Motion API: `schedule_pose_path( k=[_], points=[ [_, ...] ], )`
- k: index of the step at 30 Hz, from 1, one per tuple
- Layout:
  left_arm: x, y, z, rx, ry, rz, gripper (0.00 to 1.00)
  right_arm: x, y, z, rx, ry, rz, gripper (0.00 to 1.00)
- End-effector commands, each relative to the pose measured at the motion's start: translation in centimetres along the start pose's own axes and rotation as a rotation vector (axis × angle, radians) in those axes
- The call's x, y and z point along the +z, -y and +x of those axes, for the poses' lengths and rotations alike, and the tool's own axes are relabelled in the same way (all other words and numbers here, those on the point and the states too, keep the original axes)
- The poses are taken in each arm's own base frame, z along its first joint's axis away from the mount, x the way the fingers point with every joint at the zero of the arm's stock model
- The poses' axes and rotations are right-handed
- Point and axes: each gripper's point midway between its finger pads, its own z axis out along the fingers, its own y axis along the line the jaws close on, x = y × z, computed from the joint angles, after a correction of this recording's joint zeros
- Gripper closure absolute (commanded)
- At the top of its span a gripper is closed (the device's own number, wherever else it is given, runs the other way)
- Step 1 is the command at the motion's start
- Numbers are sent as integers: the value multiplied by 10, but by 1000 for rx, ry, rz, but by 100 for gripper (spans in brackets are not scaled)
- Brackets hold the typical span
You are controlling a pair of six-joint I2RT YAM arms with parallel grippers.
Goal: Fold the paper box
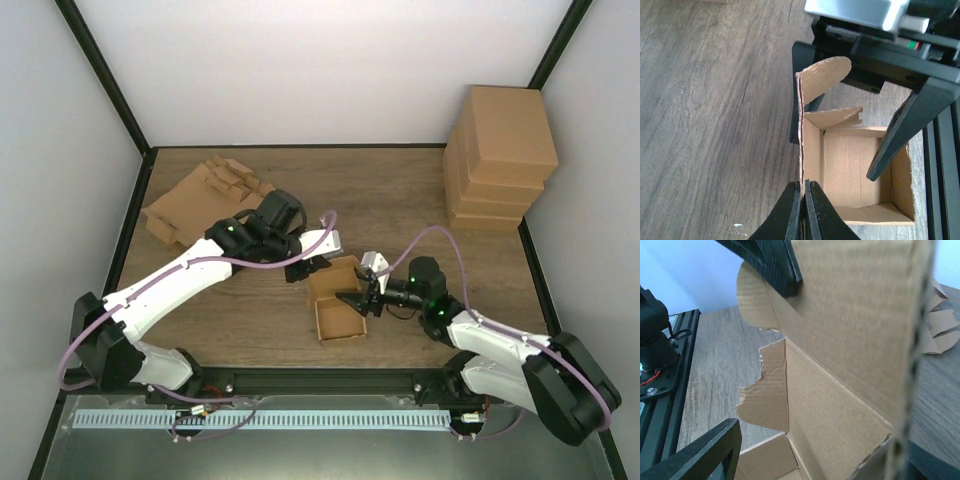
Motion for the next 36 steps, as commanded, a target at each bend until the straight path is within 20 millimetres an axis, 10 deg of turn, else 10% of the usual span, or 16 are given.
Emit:
schedule_pose_path(
  k=[1,17,25,36],
  points=[
    [-4,-3,-4,24,-25,-60,96,-9,-6,2,58,-27,12,31],
    [-11,6,-20,22,-43,-178,96,-77,9,-34,427,87,342,14],
    [-26,5,-23,-9,-29,-230,96,-126,49,-19,746,240,692,50],
    [-27,-20,-17,21,-111,-353,96,-37,48,-3,833,-51,420,82]
  ],
)
